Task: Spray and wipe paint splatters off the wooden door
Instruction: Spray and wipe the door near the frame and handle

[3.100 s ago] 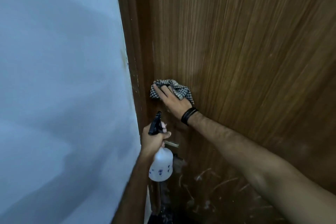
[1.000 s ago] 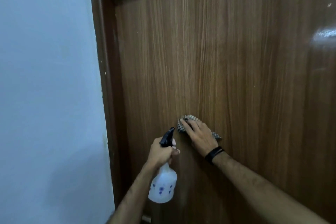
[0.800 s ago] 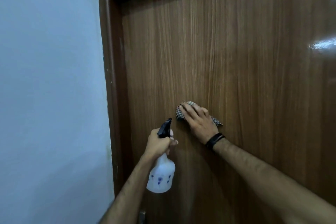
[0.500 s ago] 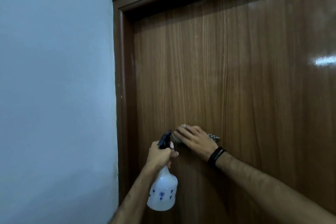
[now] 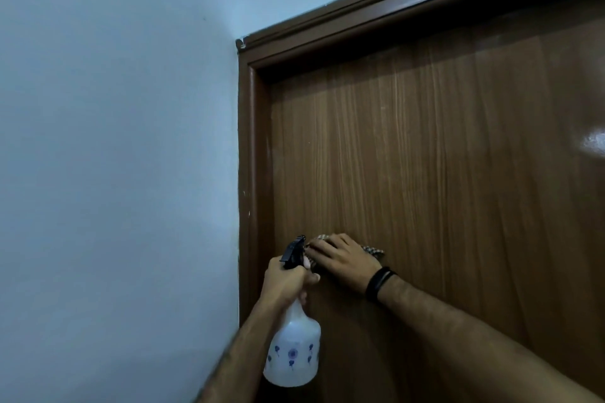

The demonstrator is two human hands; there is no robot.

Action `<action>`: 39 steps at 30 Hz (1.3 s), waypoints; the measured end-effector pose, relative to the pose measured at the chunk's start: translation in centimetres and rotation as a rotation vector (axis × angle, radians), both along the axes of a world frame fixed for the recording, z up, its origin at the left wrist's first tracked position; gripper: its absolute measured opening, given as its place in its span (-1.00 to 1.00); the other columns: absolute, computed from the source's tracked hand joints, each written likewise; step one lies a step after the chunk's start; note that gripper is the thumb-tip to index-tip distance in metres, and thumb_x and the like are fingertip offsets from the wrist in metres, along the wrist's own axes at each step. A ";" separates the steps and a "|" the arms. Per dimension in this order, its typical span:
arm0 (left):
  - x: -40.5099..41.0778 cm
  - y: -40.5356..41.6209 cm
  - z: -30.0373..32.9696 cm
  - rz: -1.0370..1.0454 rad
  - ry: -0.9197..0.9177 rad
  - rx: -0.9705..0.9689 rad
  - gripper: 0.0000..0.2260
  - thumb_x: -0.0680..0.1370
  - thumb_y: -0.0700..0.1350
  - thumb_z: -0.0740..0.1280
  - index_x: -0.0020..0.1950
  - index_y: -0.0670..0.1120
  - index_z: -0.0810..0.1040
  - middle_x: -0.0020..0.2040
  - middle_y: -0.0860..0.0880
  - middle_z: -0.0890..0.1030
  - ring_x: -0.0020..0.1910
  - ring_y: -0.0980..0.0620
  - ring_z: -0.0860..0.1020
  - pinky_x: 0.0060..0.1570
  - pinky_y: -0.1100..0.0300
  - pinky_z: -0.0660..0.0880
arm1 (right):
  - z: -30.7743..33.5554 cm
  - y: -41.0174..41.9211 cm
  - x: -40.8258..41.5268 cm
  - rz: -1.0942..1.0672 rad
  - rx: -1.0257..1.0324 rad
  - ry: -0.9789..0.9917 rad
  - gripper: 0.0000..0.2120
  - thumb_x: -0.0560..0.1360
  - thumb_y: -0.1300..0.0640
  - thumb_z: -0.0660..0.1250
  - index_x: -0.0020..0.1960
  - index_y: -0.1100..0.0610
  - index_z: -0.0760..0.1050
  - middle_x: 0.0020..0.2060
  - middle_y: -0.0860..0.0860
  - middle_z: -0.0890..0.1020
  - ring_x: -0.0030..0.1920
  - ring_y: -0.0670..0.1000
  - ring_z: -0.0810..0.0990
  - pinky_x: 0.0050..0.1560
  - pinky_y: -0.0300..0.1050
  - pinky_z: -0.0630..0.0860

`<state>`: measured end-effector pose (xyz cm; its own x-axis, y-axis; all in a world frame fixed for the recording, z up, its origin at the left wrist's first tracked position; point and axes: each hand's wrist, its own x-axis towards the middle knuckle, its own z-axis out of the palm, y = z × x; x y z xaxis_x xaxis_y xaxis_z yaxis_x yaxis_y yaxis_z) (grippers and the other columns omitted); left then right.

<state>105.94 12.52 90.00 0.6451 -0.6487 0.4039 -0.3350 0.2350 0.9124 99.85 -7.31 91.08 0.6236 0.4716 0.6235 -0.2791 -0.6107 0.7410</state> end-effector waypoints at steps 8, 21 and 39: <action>0.8 0.9 6.7 -0.008 0.021 -0.110 -0.82 0.44 -0.37 0.41 -0.10 -0.12 0.55 -0.31 -0.07 0.54 -0.49 0.06 0.46 -0.42 0.17 0.45 | 13.4 0.9 -1.0 -0.100 0.237 -0.400 -0.38 0.30 0.29 0.55 0.34 0.17 0.51 0.26 0.15 0.54 0.17 0.19 0.51 0.06 0.13 0.55; 0.1 1.2 11.5 -0.059 -0.066 -0.161 -0.86 0.46 -0.38 0.37 -0.14 -0.15 0.55 -0.35 -0.16 0.49 -0.53 0.02 0.42 -0.47 0.19 0.42 | 11.9 1.2 1.2 -0.052 -0.014 0.086 -0.55 0.46 0.13 0.41 0.34 0.05 0.49 0.28 0.06 0.50 0.19 0.14 0.51 0.09 0.05 0.53; 4.0 -0.6 14.2 -0.081 -0.101 -0.196 -0.82 0.45 -0.38 0.39 -0.14 -0.11 0.52 -0.41 -0.05 0.47 -0.53 0.05 0.40 -0.44 0.19 0.39 | 21.3 2.7 6.3 0.024 0.102 -0.157 -0.52 0.46 0.26 0.38 0.38 0.15 0.46 0.29 0.12 0.48 0.14 0.21 0.45 0.06 0.12 0.47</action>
